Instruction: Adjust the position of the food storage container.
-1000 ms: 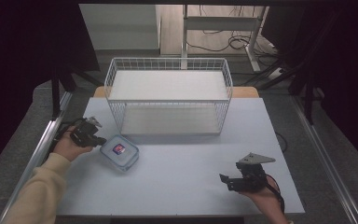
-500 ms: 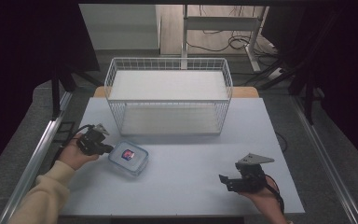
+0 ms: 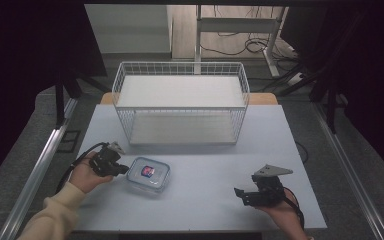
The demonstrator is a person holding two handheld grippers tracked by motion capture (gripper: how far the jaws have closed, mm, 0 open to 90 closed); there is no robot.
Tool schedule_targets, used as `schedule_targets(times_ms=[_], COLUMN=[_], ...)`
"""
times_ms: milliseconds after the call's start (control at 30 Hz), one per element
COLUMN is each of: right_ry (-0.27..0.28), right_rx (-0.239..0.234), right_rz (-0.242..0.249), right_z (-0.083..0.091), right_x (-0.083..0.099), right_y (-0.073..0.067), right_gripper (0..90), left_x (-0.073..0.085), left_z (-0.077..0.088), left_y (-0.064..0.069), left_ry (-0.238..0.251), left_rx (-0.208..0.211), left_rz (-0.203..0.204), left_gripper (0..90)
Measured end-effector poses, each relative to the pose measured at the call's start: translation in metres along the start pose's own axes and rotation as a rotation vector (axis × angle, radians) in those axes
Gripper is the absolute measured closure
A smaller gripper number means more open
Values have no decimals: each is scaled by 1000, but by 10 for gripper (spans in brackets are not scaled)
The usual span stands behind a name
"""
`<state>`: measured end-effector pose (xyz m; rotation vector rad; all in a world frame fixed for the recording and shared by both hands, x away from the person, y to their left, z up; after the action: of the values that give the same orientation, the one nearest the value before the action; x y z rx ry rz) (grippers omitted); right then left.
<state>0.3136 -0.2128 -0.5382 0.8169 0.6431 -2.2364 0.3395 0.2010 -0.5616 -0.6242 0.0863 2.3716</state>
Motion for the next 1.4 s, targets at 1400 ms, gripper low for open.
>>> schedule_targets(times_ms=[1400], right_ry=[-4], right_rx=[2], right_rz=[0], right_z=[1], right_x=[1], right_y=[0], right_gripper=[192], left_x=[-47], left_z=[-11], left_y=[91], left_ry=[83], left_rx=[182], left_rz=[-31], left_gripper=[900])
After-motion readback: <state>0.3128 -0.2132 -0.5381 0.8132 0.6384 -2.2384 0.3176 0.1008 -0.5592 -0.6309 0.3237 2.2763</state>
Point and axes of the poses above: each handheld gripper's, and its own axes: z roughly backward along the jaws, x roughly out of its underside, y roughly to its right, the point moved 8 cm from there along -z, roughly forward along the jaws, and after that the axes turned 12 degrees about -x, right-handed, at the moved point
